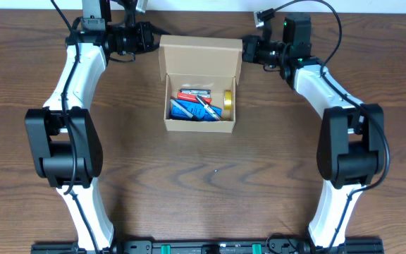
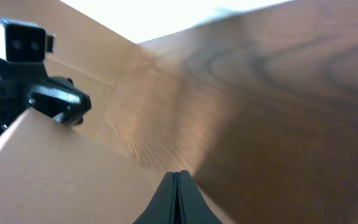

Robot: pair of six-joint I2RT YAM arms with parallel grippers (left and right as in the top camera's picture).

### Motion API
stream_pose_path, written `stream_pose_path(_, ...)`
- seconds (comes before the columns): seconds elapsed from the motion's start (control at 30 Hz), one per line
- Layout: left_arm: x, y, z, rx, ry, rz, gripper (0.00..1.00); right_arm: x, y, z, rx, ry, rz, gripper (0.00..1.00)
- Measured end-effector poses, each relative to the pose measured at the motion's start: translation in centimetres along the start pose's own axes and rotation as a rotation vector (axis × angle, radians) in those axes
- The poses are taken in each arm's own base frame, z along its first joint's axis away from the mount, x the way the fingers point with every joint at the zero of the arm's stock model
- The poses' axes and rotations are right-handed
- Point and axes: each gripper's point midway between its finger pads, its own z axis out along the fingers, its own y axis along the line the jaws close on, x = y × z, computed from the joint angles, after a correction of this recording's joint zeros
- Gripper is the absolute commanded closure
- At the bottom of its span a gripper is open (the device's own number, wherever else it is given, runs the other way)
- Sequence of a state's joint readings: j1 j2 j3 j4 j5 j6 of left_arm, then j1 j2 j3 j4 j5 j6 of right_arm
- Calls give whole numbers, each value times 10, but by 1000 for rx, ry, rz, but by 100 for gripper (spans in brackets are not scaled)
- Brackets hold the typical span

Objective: Pack container
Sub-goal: 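Fold the box lid down over the contents with both grippers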

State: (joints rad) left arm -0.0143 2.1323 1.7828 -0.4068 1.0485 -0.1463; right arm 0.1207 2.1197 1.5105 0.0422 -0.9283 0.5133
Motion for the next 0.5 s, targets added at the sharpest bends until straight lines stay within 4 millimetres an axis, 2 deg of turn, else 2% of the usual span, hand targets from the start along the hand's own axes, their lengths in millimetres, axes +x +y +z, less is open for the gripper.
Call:
stream_pose_path(0.33, 37, -23, -20, -15, 127, 26, 94, 21, 23, -28, 94, 96, -59, 98)
stream_pose_path(0.5, 58, -39, -37, -50, 196, 63, 94, 31, 36, -45, 167, 135, -118, 98)
